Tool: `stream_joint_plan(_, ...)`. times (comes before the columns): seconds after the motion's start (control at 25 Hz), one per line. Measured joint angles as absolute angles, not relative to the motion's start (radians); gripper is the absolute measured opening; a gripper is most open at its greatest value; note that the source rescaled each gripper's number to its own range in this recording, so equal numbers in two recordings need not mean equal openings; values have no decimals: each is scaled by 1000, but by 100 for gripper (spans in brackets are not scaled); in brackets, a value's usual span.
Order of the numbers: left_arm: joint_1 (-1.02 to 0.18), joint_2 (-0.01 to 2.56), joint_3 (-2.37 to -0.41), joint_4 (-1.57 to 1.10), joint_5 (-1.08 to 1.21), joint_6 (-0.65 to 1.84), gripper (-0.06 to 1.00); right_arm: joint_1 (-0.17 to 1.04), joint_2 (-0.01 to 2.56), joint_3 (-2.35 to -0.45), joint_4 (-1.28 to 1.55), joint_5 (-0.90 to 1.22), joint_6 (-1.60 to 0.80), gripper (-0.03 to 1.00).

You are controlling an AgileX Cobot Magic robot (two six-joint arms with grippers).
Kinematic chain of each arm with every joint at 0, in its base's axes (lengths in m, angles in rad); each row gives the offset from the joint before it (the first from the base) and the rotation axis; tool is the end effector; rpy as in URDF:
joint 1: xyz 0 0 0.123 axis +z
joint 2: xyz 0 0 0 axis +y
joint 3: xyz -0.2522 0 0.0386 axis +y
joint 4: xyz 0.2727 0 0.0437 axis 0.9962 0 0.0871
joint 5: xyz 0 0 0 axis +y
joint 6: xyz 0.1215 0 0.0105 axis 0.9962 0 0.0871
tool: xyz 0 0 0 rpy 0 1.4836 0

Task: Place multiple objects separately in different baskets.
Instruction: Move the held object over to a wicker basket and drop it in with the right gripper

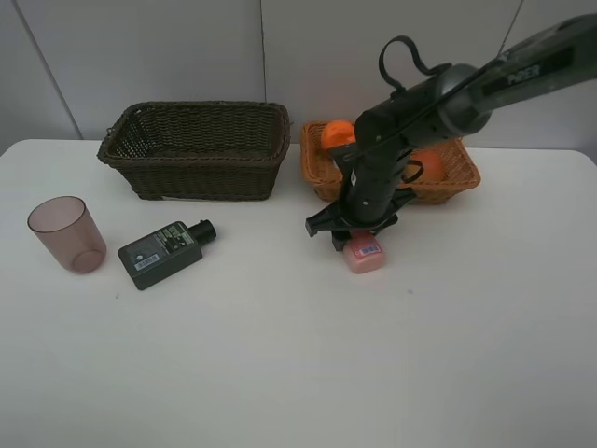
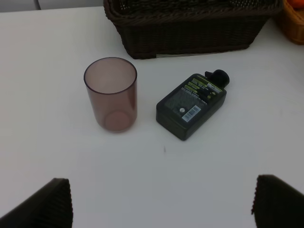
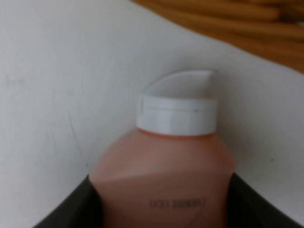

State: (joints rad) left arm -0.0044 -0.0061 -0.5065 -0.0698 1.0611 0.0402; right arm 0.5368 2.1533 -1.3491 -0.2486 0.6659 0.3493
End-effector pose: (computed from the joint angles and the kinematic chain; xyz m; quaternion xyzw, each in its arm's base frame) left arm 0.0728 -0.0077 0.2777 0.0205 0.8493 -0.0254 0.5269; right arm 0.3668 0.1967 0.0282 -0.1820 0.9752 -0.0372 0.1207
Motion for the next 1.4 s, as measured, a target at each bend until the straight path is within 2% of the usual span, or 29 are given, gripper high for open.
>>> stream_joint_plan(0.2, -4, -6, -507, -70, 1061, 40, 98, 537, 2153, -1350, -250, 673, 349, 3)
stream_joint_plan(0.36, -4, -6, -507, -70, 1061, 40, 98, 550, 2128, -1349, -261, 765, 349, 3)
stream_joint_plan(0.76, -4, -6, -507, -70, 1061, 40, 98, 680, 2027, -1399, -171, 968, 272, 3)
stream_joint_plan(1.0, -4, -6, -507, -70, 1061, 40, 98, 728, 2028, -1582, -142, 1043, 242, 3)
stream_joint_plan(1.2, -4, -6, -507, -70, 1061, 40, 98, 732, 2087, -1818, -142, 1084, 242, 3)
stream_joint_plan(1.4, -4, -6, -507, -70, 1061, 40, 98, 732, 2184, -2038, -157, 976, 242, 3)
